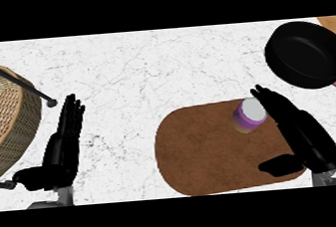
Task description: Pick the can from the cutting board and place it in the pot
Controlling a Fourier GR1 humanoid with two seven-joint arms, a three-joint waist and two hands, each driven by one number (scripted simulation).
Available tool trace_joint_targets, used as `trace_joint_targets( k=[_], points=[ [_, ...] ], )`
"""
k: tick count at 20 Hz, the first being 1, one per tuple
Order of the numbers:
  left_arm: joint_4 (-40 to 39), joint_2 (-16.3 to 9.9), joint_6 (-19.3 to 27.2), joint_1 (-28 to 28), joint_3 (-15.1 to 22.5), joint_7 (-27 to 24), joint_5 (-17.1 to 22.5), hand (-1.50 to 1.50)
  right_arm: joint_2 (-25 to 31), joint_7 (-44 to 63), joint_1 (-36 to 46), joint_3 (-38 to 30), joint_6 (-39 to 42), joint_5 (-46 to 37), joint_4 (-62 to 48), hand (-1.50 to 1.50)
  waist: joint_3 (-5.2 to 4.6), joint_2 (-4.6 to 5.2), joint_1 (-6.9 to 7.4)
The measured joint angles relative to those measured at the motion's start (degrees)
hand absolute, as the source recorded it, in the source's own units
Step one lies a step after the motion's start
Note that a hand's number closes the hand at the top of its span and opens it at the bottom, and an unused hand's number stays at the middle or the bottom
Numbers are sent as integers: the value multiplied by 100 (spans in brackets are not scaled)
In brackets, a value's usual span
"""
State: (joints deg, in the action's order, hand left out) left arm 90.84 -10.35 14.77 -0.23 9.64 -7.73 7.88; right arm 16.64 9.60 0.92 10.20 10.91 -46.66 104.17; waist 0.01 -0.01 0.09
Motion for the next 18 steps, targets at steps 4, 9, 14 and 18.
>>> trace_joint_targets(
  k=[4, 9, 14, 18],
  points=[
    [-42, 61, -130, -114, -179, 114, -50, 0, -168, -138, 150, -69, -67, -179, -349, -150, 1, 2, -2],
    [-65, 237, -206, -46, -251, 52, -184, 0, -324, -327, 220, -119, -132, -343, -576, 150, -2, -4, -4],
    [-156, 326, -229, -14, -261, -69, -279, 0, -459, -777, 414, -114, -988, -803, -933, 150, -23, -28, -5],
    [-97, 364, -297, 13, -342, -26, -329, 0, -479, -1074, 466, -248, -1232, -882, -1030, 150, -27, -35, -9]
  ],
)
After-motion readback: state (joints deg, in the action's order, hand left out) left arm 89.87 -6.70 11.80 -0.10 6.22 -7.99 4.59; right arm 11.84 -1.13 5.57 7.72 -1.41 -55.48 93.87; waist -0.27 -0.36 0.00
